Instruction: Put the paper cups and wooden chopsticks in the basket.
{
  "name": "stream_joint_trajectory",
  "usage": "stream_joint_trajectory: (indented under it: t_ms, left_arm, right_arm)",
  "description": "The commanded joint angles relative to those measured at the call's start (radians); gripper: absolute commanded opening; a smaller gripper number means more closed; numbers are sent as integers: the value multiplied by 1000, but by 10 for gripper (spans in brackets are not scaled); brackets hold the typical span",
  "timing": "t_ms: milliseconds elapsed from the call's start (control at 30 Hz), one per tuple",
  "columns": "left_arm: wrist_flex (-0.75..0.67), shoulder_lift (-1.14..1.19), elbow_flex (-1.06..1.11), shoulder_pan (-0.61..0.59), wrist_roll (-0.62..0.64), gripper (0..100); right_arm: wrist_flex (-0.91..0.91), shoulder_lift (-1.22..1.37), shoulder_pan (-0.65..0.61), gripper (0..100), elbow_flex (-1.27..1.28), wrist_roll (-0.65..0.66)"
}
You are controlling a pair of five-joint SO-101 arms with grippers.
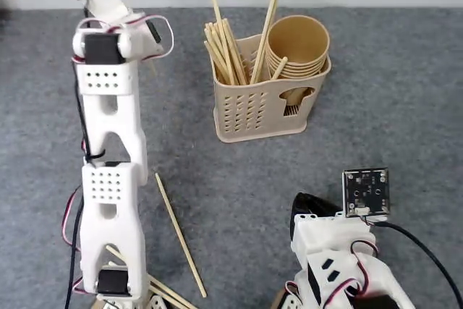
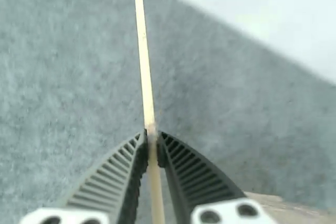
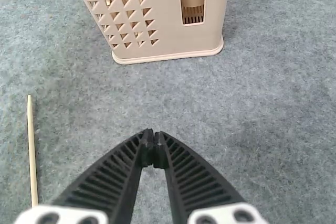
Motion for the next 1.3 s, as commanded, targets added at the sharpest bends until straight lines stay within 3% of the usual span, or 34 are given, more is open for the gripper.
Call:
stream_joint_trajectory:
  t_ms: [0,333,567,800,1267]
  left_arm:
    - [23,-140,-64,5,-8,12]
    - [25,-376,65,28,-6,12]
    - [20,-743,550,106,-3,12]
    - [18,-1036,1018,103,23,12]
    - [-15,-1217,1713,110,57,12]
  right_arm:
    - [-18,27,10,8,-6,2]
    - [-18,27,10,8,-6,2]
    - [-10,-5,10,8,-3,2]
    - [-7,-68,12,8,11,3]
    - [-10,-67,12,8,12,3]
